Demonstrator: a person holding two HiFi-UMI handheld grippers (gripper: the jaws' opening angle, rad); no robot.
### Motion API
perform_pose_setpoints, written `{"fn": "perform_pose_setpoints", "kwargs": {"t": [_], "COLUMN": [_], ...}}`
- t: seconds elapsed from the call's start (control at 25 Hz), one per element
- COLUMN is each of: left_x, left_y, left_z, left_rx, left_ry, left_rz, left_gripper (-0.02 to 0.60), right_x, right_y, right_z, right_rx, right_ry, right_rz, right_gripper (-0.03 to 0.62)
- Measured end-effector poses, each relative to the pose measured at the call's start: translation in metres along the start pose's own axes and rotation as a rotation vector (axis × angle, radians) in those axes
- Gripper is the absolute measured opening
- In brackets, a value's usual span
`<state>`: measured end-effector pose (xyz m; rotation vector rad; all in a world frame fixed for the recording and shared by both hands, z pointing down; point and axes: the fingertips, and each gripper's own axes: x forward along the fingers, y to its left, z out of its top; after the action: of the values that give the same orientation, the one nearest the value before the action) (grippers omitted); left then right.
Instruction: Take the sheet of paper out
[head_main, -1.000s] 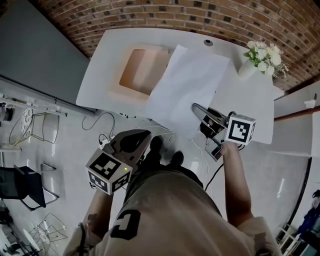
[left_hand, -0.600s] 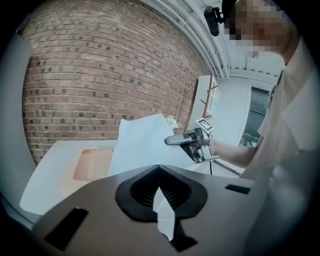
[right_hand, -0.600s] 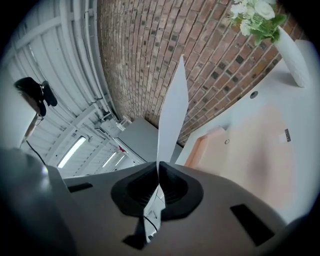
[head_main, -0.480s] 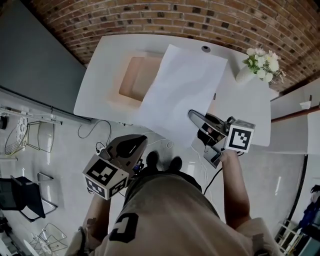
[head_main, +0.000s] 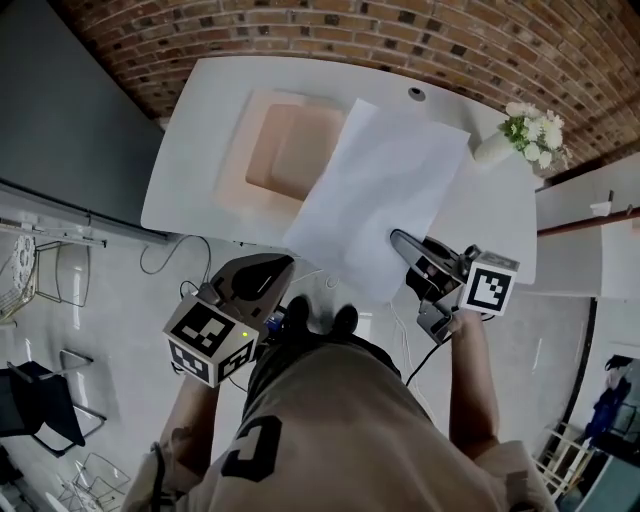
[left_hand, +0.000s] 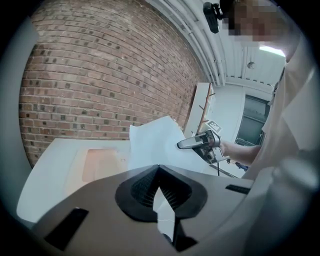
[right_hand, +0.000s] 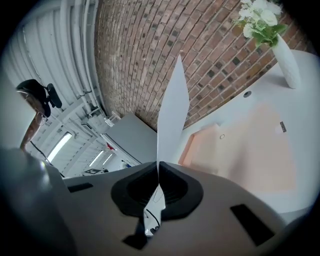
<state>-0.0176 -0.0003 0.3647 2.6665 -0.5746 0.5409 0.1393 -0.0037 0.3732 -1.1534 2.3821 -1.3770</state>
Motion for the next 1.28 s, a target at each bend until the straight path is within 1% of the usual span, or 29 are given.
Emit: {"fn": "perform_pose_setpoints", "kwargs": {"t": [0.08, 0.2, 0.4, 0.56, 0.64, 0.76, 1.0, 1.28], "left_x": [-0.004, -0.012, -0.019, -0.019, -0.019, -0.019, -0.016, -0.02], "left_y": [0.007, 0.016, 0.021, 0.02, 0.015, 0.01, 0.008, 0.008], "left_z": [-0.002, -0.006, -0.003, 0.002, 0.003, 0.004, 0.007, 0.003], "left_rx": [-0.003, -0.008, -0.005, 0.013, 0.019, 0.027, 0.041, 0.029], "left_ry": [-0.007, -0.012, -0.025, -0.048, -0.053, -0.055, -0.058, -0.056], "left_rz": [-0.008, -0.018, -0.042, -0.056, -0.068, -0.082, -0.091, -0.075], "left_gripper": [0.014, 0.014, 0.014, 0.014, 0.014, 0.014, 0.014, 0.014], "right_x": [0.006, 0.019, 0.028, 0.026, 0.021, 0.015, 0.009, 0.013], "right_y": [0.004, 0.016, 0.031, 0.032, 0.032, 0.035, 0.036, 0.037], "right_z": [-0.003, -0.01, -0.015, -0.017, -0.02, -0.019, -0.02, -0.023], "right_rx": [-0.009, -0.027, -0.056, -0.11, -0.119, -0.135, -0.148, -0.154], "right_ry": [0.005, 0.016, 0.027, 0.036, 0.038, 0.032, 0.044, 0.059], "right_rz": [-0.011, -0.003, -0.002, -0.041, -0.059, -0.064, -0.074, -0.061], "right_gripper": [0.025, 0.025, 0.025, 0.025, 0.025, 0.025, 0.025, 0.025]}}
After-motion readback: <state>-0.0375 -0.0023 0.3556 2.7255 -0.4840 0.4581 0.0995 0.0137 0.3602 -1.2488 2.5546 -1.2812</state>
